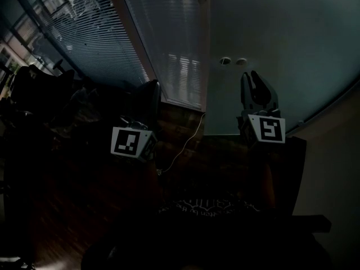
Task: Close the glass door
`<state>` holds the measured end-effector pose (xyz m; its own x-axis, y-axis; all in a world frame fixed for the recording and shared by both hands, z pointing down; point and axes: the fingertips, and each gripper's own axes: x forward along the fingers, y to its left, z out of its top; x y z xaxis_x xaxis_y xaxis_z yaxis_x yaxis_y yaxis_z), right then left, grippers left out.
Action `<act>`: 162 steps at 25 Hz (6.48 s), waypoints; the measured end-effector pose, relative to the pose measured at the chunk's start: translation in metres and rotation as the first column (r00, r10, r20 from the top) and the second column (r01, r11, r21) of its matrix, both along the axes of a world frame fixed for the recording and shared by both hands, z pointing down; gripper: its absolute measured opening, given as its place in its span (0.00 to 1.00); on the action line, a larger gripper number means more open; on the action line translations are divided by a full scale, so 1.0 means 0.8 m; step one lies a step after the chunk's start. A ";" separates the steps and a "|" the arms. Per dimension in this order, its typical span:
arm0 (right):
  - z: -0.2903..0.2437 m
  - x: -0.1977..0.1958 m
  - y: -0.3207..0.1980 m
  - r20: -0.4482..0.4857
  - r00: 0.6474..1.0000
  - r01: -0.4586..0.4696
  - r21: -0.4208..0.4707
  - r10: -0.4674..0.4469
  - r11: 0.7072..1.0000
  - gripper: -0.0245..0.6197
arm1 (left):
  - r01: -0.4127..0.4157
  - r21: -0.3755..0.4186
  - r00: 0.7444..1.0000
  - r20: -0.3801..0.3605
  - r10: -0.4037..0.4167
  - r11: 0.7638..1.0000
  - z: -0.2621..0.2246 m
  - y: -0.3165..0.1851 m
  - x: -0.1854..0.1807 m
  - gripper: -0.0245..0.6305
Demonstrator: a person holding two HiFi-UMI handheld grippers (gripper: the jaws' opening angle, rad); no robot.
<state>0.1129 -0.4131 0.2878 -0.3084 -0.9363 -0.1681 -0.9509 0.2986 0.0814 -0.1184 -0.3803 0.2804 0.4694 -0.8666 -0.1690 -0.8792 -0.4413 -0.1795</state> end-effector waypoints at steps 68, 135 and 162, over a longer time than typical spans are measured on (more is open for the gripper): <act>0.039 0.002 -0.252 -0.056 0.985 -0.169 -0.091 0.164 0.981 0.22 | -0.098 0.010 0.995 -0.024 0.098 0.995 0.011 -0.277 -0.013 0.04; 0.031 0.046 -0.442 -0.047 0.943 -0.333 -0.101 0.330 0.937 0.22 | -0.231 0.005 0.973 0.003 0.231 0.973 0.002 -0.466 0.014 0.04; 0.030 0.047 -0.439 -0.075 0.936 -0.351 -0.104 0.345 0.931 0.22 | -0.241 -0.012 0.971 -0.009 0.241 0.971 0.011 -0.483 0.018 0.04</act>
